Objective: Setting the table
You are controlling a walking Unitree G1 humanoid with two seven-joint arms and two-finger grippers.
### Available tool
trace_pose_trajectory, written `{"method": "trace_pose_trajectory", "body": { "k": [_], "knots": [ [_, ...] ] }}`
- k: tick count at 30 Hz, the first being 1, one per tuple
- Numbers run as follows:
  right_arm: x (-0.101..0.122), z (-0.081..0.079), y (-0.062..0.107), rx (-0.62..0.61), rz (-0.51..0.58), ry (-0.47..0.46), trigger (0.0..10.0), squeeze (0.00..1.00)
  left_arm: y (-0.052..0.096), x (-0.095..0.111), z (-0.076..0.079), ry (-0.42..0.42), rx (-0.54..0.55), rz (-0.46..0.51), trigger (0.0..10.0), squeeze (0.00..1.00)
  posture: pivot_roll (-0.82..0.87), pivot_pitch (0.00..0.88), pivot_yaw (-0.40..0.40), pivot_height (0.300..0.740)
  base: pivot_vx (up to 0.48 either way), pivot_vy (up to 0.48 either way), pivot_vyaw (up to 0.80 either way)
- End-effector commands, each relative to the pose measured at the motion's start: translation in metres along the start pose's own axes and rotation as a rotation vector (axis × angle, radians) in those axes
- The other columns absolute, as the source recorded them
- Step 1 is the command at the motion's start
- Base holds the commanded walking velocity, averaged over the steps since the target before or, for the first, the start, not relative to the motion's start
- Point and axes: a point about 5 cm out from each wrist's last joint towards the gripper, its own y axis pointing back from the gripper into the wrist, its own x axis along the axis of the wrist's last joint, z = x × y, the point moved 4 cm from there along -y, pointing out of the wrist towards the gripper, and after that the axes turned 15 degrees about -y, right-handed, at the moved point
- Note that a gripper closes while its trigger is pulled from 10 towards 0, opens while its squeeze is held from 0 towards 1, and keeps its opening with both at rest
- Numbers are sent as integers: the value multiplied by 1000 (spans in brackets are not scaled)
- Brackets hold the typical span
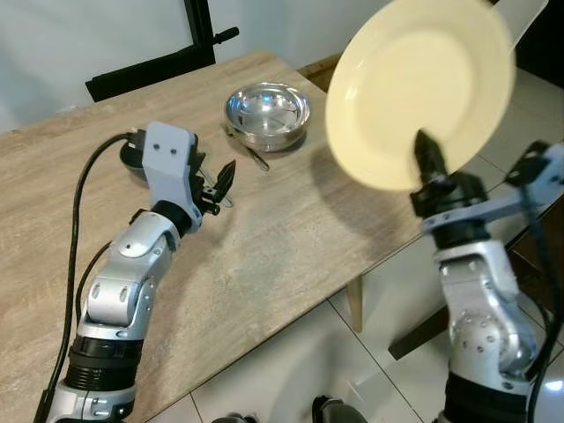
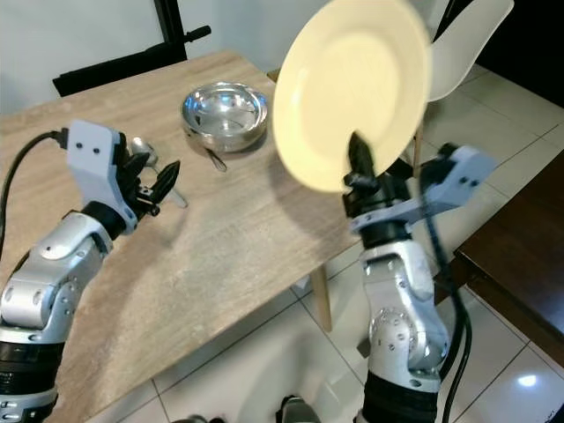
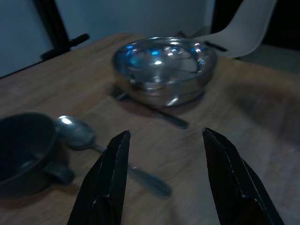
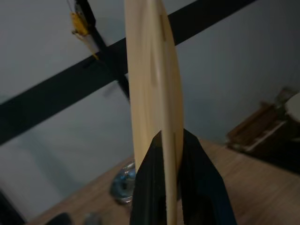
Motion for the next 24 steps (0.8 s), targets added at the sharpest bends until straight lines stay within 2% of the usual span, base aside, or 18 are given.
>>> {"method": "trace_pose_trajectory", "body": {
  "k": [1, 2, 4, 14, 24],
  "knots": [
    [7, -2, -2, -3, 26, 73, 10000, 0, 0, -7, -3, -22, 25, -19, 10000, 0, -117, 23, 105, 740, 0, 0, 0],
    [5, -1, -5, -4, 14, 127, 10000, 0, 0, -5, -4, -18, 43, -13, 10000, 0, -119, 23, 98, 740, 0, 0, 0],
    [3, 1, -6, -7, 1, 143, 10000, 0, 0, -5, -6, -18, 64, -12, 10000, 0, -117, 24, 93, 740, 0, 0, 0],
    [-13, 11, -7, -31, -78, 146, 10000, 0, 3, -6, -12, -12, 135, -14, 10000, 0, -106, 29, 66, 740, 0, 0, 0],
    [-20, 21, -3, -64, -102, 157, 10000, 0, 1, -2, -11, -1, 134, -1, 10000, 0, -115, 32, 70, 740, -337, 0, 0]
  ]
}}
